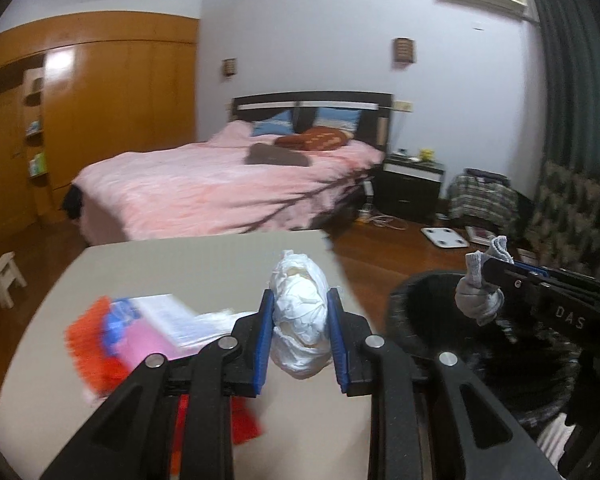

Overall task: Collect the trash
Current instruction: 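Carry the bag and sock over the black bin and open both tools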

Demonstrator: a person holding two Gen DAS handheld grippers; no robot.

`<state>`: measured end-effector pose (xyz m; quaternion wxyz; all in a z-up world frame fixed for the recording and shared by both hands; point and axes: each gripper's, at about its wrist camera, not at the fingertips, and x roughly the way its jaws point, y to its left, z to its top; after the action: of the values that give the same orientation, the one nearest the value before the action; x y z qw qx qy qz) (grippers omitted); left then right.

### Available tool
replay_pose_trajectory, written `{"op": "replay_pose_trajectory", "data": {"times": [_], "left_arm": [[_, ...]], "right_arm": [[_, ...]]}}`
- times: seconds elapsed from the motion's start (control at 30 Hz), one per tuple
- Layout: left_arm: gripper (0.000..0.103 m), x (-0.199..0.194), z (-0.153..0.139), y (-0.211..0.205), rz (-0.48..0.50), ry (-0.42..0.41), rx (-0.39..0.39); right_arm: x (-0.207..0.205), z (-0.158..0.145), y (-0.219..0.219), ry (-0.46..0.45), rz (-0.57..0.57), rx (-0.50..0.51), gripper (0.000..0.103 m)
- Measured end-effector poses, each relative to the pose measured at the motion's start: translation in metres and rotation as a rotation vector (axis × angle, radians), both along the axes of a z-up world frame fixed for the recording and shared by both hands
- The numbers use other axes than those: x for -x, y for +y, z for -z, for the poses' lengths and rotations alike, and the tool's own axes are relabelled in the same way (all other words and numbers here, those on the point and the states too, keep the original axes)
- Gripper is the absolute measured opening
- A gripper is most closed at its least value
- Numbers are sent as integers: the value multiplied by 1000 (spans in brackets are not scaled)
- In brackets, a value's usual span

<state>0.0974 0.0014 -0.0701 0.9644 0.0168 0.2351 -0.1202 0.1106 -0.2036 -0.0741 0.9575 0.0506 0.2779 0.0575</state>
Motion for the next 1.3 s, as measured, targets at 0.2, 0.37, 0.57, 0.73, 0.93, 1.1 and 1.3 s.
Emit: {"op": "replay_pose_trajectory", "data": {"times": [0.2,0.37,0.57,0.73,0.93,1.1,1.3], "left_arm": [[26,-7,2,-63,125,22,29],[26,-11,8,-104,193,34,37],[33,-23,16,-141,258,69,51],[59,-29,21,-145,275,87,69],[76,-28,14,-118,202,42,47],[85,-21,5,-77,111,7,13],[86,-9,0,-12,-35,-40,-44]], "right_arm": [[11,14,-61,24,137,13,14],[19,24,-91,37,199,11,14],[29,35,-112,50,250,13,18],[32,37,-128,44,298,10,45],[35,28,-128,-1,338,22,93],[30,17,-102,-25,294,11,97],[11,14,-50,-23,182,-4,97]]}}
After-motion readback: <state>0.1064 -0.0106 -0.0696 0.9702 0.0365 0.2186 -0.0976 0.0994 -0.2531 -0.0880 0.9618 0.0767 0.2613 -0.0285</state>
